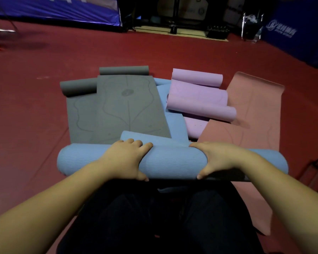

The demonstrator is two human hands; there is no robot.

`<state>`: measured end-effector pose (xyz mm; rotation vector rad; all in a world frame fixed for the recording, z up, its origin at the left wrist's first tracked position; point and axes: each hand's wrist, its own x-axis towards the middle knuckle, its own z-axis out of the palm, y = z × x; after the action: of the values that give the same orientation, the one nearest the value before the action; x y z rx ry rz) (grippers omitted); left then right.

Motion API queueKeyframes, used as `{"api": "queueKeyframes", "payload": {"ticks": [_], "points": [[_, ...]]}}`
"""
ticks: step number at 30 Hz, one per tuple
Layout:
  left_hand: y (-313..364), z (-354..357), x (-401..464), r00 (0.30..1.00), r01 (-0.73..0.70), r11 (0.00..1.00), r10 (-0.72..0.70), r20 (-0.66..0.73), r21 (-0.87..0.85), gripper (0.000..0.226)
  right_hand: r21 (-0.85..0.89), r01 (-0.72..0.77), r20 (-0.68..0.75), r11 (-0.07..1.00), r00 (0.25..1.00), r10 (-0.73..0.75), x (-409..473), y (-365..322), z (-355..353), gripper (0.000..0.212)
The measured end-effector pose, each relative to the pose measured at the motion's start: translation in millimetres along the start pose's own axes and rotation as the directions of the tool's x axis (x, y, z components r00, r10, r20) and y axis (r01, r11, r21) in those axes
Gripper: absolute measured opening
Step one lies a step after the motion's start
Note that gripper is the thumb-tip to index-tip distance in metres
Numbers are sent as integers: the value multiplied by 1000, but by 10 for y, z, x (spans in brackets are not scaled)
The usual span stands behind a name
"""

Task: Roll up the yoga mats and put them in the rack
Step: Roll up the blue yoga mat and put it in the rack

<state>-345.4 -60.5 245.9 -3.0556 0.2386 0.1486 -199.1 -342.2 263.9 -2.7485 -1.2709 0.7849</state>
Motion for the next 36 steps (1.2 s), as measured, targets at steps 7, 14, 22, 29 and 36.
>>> {"api": "queueKeyframes", "payload": {"ticks": [7, 14, 22, 29, 36], "points": [[-54, 80, 151, 935, 78, 968, 12, 353, -240, 89, 161, -55, 240, 985, 971, 15, 159, 34, 121, 97], [-259, -18, 398, 823, 250, 854, 60, 565, -455, 94, 14, -49, 83, 999, 995, 48, 74, 12, 178, 102], [-387, 17, 698, 709, 438, 682, 139, 692, -586, 70, -241, -163, -210, 957, 971, 112, -18, -147, 591, 120], [-398, 41, 662, 759, 431, 644, 121, 640, -632, 63, -191, -145, -221, 971, 970, 102, 126, -99, 552, 109], [-154, 328, 268, 1000, 1, 983, 2, 17, -186, 99, -86, -95, -95, 992, 992, 87, 286, 84, 381, 104]]}}
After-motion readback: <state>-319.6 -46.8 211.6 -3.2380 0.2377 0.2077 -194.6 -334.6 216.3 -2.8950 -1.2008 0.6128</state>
